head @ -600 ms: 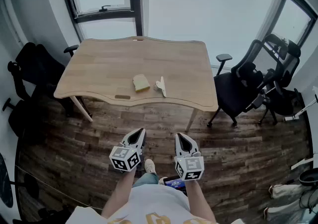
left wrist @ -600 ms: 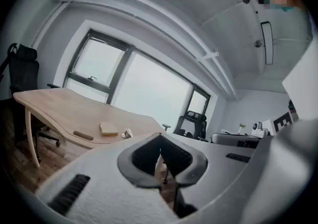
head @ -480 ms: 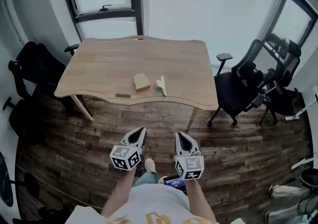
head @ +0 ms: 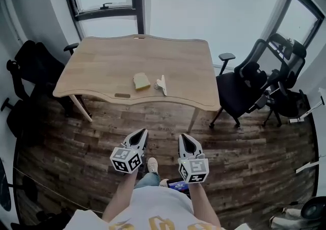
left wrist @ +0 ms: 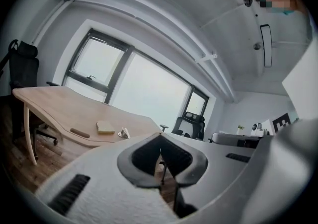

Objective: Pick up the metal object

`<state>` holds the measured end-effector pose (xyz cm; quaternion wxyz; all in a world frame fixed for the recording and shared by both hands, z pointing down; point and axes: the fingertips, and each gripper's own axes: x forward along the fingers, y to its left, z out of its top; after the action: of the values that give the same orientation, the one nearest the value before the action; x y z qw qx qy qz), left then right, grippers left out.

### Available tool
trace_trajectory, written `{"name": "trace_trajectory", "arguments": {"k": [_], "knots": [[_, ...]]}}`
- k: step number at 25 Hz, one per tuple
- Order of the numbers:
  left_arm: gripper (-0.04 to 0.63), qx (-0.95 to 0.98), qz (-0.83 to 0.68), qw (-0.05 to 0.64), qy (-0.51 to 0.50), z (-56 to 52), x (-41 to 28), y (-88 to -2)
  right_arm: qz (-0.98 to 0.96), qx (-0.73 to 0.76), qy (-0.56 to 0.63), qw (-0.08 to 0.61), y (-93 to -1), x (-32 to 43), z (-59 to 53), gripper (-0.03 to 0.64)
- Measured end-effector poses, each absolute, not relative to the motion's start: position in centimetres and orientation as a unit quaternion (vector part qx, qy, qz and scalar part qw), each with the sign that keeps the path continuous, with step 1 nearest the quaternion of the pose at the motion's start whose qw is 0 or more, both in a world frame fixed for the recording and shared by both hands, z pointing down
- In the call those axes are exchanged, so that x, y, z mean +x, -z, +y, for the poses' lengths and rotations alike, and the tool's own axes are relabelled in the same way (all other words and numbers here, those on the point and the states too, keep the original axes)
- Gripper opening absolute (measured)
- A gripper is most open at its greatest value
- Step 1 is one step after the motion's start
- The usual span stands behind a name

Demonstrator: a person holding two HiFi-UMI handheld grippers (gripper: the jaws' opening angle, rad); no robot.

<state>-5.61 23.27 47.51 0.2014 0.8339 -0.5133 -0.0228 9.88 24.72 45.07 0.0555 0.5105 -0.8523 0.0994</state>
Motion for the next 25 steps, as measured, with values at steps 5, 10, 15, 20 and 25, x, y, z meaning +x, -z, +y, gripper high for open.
{"name": "trace_trajectory", "arguments": {"k": [5,10,15,20,25], "knots": [[0.020,0.843,-0.502,0.192,0.008,21.5,-4.4,-47.8,-0.847,0.519,-0.101,0.054,-45.3,11.0,23.3,0.011],[0.020,0.846,-0.502,0.175,-0.035,18.3,-3.7,-49.1,-0.844,0.521,-0.110,0.064,-46.8,11.3,20.5,0.011],[0.020,0.847,-0.497,0.187,-0.038,12.2,-4.0,-50.5,-0.840,0.526,-0.113,0.078,-48.1,11.1,14.8,0.011],[0.020,0.851,-0.487,0.192,-0.036,3.7,-5.0,-50.9,-0.832,0.535,-0.115,0.097,-48.5,10.5,6.7,0.011],[0.020,0.865,-0.469,0.169,-0.064,-4.1,-6.1,-50.9,-0.820,0.542,-0.160,0.094,-50.3,8.5,-1.0,0.011]]}}
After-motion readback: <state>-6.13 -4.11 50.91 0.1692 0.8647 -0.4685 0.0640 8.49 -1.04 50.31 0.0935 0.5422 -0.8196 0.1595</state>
